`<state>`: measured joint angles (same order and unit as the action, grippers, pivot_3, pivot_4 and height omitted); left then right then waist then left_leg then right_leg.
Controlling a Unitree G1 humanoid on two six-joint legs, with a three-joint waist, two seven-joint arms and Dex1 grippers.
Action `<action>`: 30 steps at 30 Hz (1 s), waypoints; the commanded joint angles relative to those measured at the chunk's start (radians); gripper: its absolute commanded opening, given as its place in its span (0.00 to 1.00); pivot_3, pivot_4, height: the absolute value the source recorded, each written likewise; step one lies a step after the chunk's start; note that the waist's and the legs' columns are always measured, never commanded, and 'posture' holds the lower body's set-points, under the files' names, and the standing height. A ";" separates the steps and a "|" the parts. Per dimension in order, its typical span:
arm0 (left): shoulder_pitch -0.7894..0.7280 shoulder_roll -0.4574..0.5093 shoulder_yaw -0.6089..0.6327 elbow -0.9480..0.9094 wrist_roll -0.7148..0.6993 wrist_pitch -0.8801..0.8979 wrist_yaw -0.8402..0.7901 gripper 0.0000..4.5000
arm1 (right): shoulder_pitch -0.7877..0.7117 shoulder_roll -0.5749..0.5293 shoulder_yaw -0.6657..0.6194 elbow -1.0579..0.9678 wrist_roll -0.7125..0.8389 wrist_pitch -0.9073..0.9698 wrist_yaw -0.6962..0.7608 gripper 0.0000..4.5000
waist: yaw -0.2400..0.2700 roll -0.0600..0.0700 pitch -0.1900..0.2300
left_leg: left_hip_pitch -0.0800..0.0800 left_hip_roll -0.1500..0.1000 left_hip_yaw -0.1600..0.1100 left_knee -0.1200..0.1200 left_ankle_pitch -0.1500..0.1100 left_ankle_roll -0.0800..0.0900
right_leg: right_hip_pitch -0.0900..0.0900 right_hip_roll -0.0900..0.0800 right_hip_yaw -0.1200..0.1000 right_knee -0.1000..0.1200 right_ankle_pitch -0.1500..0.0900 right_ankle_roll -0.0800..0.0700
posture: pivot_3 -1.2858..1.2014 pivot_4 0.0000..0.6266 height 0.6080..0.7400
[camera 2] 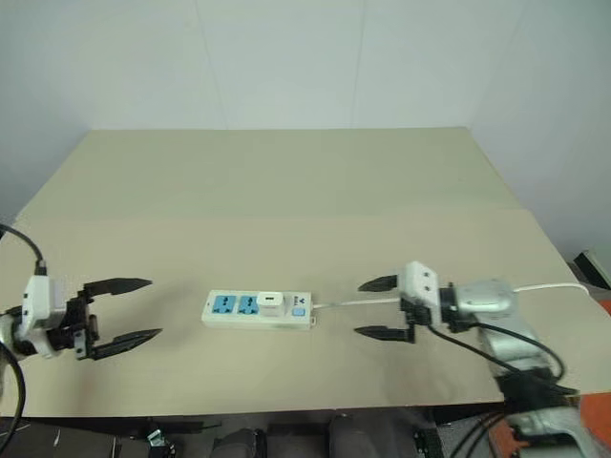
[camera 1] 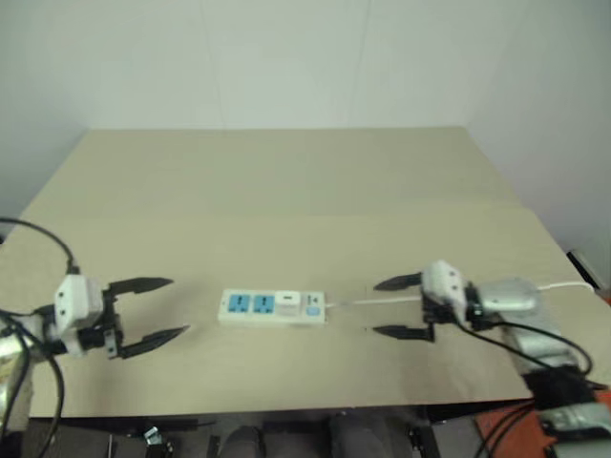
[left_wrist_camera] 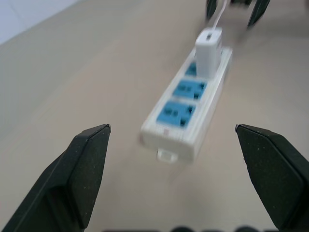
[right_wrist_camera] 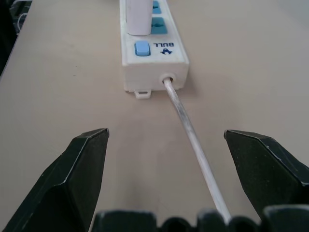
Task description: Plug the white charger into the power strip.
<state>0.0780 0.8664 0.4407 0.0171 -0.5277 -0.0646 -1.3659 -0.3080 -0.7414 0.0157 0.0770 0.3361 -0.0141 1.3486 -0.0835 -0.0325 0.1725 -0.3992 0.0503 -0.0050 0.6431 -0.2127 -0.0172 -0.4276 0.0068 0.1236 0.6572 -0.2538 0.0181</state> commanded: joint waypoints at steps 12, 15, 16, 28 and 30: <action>0.020 0.012 0.057 -0.035 -0.004 0.003 0.056 1.00 | 0.269 -0.127 -0.239 -0.296 0.108 0.119 -0.112 0.99 | 0.014 -0.001 0.001 | 0.001 0.000 0.005 0.000 0.000 0.000 | 0.000 -0.002 0.001 0.000 0.000 0.001 | 0.52 0.24 1.00; -0.017 0.023 0.048 0.003 0.007 -0.002 0.060 1.00 | 0.286 -0.132 -0.248 -0.316 0.118 0.135 -0.126 0.99 | 0.015 -0.001 0.001 | 0.001 0.000 0.005 0.000 0.000 0.000 | 0.000 -0.002 0.001 0.000 0.000 0.001 | 0.52 0.24 1.00; -0.027 0.023 0.047 0.009 0.006 -0.001 0.057 1.00 | 0.293 -0.138 -0.254 -0.323 0.133 0.153 -0.123 0.99 | 0.014 -0.001 0.001 | 0.001 0.000 0.005 0.000 0.000 0.000 | 0.000 -0.002 0.001 0.000 0.000 0.001 | 0.52 0.24 1.00; -0.058 0.020 0.036 -0.015 -0.024 0.028 0.038 1.00 | 0.342 -0.181 -0.279 -0.373 0.203 0.219 -0.078 0.99 | 0.014 -0.003 0.002 | 0.001 0.000 0.005 0.001 0.000 0.000 | 0.001 -0.002 0.001 0.000 0.000 0.002 | 0.52 0.24 1.00; -0.065 0.024 0.029 -0.016 -0.017 0.025 0.036 1.00 | 0.328 -0.176 -0.275 -0.362 0.193 0.205 -0.088 0.99 | 0.015 -0.003 0.002 | 0.001 0.000 0.005 0.001 0.000 0.000 | 0.002 -0.002 0.001 0.000 0.000 0.002 | 0.52 0.24 1.00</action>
